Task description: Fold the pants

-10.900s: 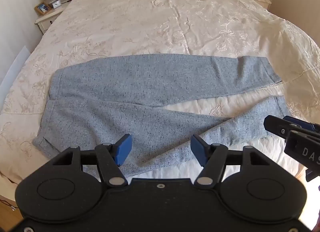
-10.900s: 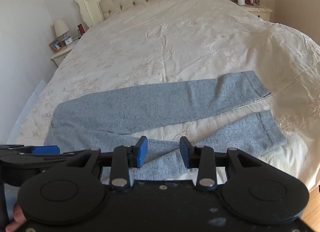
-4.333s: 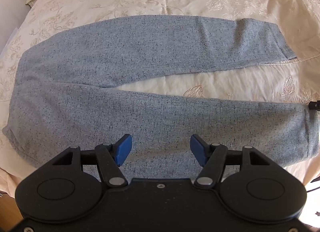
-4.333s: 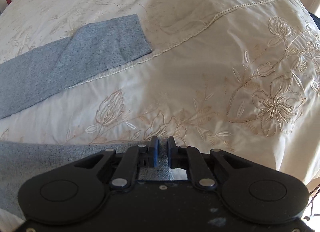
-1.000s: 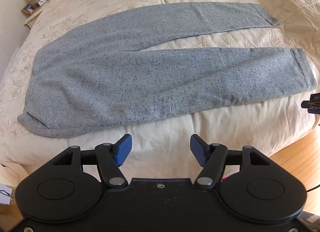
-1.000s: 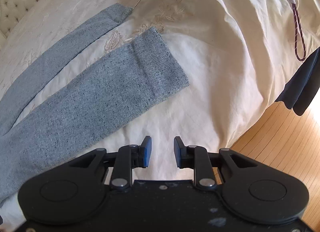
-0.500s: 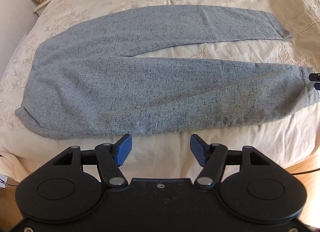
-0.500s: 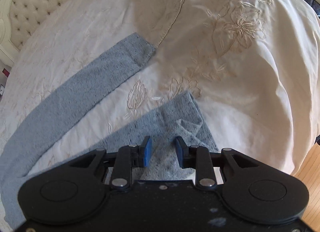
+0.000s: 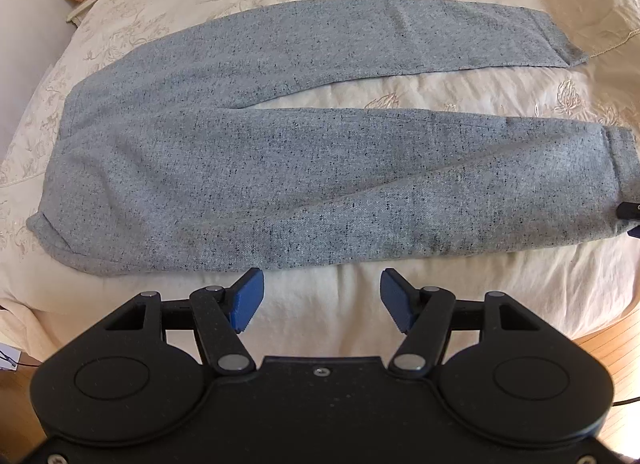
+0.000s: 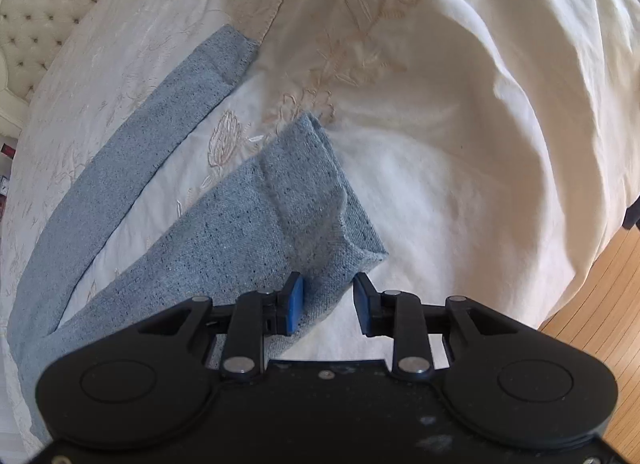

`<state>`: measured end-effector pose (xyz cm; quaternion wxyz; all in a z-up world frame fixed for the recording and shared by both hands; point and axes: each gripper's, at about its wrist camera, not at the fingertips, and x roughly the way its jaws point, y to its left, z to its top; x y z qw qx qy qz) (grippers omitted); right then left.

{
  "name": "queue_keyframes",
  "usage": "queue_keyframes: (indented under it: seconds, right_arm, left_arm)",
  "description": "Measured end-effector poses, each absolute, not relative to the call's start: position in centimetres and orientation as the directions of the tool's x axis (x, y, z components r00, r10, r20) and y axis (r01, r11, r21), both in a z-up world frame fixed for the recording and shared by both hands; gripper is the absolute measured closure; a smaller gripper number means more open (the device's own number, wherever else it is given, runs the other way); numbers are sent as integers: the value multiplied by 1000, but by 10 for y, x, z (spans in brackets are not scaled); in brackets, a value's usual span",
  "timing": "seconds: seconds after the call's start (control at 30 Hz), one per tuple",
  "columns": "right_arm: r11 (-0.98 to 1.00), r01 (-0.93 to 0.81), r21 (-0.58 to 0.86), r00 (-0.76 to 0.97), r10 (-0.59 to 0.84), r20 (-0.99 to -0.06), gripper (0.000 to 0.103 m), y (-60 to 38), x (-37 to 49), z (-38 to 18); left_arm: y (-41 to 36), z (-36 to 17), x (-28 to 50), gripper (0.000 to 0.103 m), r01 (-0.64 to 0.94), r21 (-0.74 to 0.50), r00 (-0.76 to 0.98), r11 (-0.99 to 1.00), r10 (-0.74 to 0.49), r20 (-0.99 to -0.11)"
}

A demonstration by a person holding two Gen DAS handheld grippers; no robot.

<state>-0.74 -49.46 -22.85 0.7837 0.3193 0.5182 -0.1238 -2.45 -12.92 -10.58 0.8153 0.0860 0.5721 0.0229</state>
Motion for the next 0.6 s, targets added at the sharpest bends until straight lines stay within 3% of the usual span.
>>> queue_keyframes:
  seconds: [0.1, 0.13, 0.17, 0.6]
  right_arm:
    - [745, 533, 401, 437, 163, -885, 76, -495, -11, -237]
    - [732, 530, 429, 459, 178, -871, 82, -495, -13, -238]
    - [723, 524, 450, 474, 192, -859, 96, -496, -14, -237]
    - [799, 464, 381, 477, 137, -868, 97, -493, -39, -186]
  left_arm:
    - [-130, -107, -24, 35, 59, 176, 339, 983, 146, -929]
    - [-129, -107, -24, 35, 57, 177, 340, 983, 148, -929]
    - [-126, -106, -25, 35, 54, 176, 344, 983, 147, -927]
    - [-18, -118, -31, 35, -253, 202, 306, 946, 277, -911]
